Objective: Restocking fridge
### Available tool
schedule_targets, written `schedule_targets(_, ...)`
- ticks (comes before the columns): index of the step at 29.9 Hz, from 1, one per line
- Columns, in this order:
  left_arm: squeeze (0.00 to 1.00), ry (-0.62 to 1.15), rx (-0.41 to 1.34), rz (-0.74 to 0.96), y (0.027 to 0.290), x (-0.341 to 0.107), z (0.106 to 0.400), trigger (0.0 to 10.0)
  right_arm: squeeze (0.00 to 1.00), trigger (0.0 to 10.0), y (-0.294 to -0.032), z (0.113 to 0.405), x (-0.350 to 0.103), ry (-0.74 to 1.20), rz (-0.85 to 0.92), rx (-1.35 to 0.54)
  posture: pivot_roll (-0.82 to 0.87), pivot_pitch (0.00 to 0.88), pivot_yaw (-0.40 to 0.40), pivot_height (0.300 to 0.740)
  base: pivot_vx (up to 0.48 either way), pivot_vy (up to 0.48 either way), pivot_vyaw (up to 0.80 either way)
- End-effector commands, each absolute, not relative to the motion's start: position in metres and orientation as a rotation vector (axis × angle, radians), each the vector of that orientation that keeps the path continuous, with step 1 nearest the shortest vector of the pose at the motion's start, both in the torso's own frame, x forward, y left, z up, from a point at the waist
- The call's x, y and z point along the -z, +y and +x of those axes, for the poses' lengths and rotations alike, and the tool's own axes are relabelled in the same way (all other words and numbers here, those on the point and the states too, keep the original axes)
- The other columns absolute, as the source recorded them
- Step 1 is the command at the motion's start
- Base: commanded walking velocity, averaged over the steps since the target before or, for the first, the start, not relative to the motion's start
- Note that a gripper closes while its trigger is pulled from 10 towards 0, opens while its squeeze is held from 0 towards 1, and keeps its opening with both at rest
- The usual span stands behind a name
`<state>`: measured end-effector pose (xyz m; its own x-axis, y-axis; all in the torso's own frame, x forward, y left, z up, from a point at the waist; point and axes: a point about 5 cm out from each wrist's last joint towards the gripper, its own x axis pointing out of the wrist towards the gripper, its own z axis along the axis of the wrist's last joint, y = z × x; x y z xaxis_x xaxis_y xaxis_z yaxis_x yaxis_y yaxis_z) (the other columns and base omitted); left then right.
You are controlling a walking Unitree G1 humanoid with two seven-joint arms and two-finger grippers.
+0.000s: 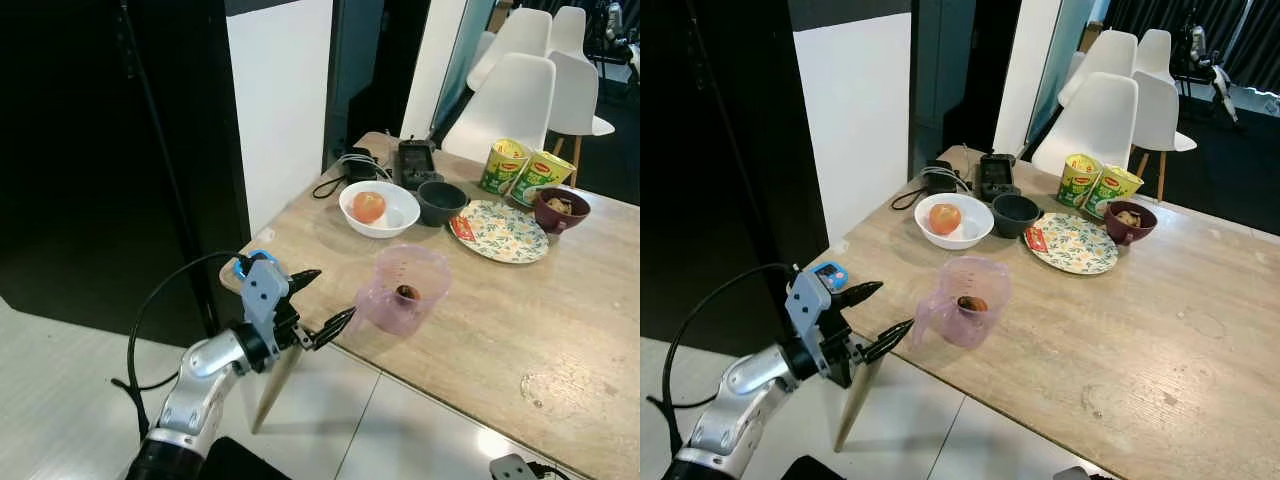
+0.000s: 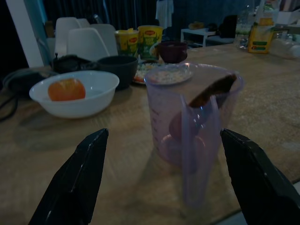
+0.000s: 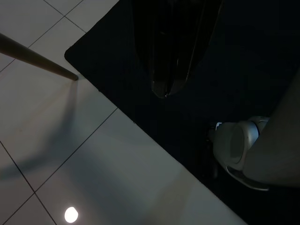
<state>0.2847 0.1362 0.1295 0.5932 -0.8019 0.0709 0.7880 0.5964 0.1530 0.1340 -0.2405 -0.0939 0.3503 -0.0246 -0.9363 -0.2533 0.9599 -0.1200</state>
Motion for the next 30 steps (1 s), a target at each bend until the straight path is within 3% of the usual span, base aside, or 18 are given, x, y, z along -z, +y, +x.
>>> schedule_targets(1,0.0,-0.141,0.943,0.131,0.137,-0.13,0.29,10.0,0.0,10.0,-0.246,0.133,0.093,1.213,-0.269,-0.137,0.03,0.0,-0.101,0.74,0.0,0.0,0.0)
schedule_targets(30,0.0,-0.161,1.119,0.094,0.099,-0.13,0.305,10.0,0.0,10.0,-0.247,0.132,0.093,1.211,-0.262,-0.126,0.0,0.0,-0.088,0.74,0.0,0.0,0.0)
